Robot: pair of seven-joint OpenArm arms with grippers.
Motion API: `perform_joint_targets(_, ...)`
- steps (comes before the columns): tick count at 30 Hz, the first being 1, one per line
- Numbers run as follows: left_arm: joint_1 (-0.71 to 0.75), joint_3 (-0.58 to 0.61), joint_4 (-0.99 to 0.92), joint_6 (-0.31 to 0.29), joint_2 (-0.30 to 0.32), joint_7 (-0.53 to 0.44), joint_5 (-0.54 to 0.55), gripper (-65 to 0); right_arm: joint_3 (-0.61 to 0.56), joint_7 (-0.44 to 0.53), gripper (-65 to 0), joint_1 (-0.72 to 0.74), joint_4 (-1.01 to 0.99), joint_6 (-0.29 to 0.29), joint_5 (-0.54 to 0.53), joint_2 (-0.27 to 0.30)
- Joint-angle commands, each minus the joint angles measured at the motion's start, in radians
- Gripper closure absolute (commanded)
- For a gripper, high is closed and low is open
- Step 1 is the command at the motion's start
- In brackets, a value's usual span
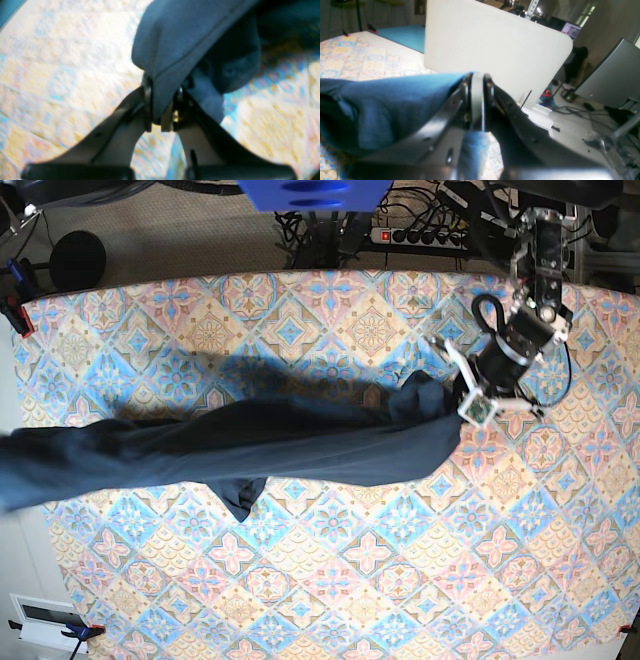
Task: Layout the t-shirt on the table in an organized manner, then fold the t-shirt properly
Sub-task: 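Lift and swing the shirt with the left gripper, then lay it down, then reach the right gripper to the shirt's loose end and grasp it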
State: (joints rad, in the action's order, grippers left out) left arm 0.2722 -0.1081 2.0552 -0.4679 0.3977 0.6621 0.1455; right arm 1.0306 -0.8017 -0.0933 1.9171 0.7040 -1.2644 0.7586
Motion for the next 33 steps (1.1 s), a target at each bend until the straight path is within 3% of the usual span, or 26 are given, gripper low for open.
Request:
perform_joint_targets(1,0.022,-0.008,0.012,0.01,0.022,-0.032,-0.01,-1.2,0.014,0.034,0.0,0.01,0.015,-0.006,-0.014,0.031)
perform_joint_targets(8,0.22,-0.107,0.014,0.01,0.048,-0.184,-0.004,-1.1,0.012,0.032,0.0,0.008,0.055,-0.006,-0.014,0.031)
perform_joint_targets(12,0.247,-0.135,0.012,0.01,0.048,-0.212,-0.004,-1.1,0.0,-0.018,0.0,0.007,0.054,-0.006,-0.014,0.023)
perform_joint_targets(17,0.192,-0.161,0.006,0.011,0.028,-0.19,-0.005,-1.2,-0.19,-0.069,0.0,0.008,0.052,-0.006,-0.001,-0.07)
perform_joint_targets(20,0.152,-0.163,0.006,0.011,0.011,-0.109,-0.011,-1.2,-0.327,-0.12,0.0,0.008,0.054,-0.006,0.087,-0.116)
perform_joint_targets(24,0.146,-0.163,0.006,0.011,0.014,-0.043,-0.01,-1.6,-0.439,-0.137,-0.6,0.007,0.054,-0.006,0.283,-0.198)
perform_joint_targets(27,0.147,-0.163,0.002,0.011,0.014,-0.037,-0.01,-1.7,-0.523,-0.135,-6.5,-0.039,0.057,-0.006,0.418,-0.244)
perform_joint_targets(33,0.152,-0.163,-0.011,0.011,0.014,-0.035,-0.01,-4.0,-0.731,-0.132,-15.5,-0.09,0.058,-0.006,0.509,-0.251)
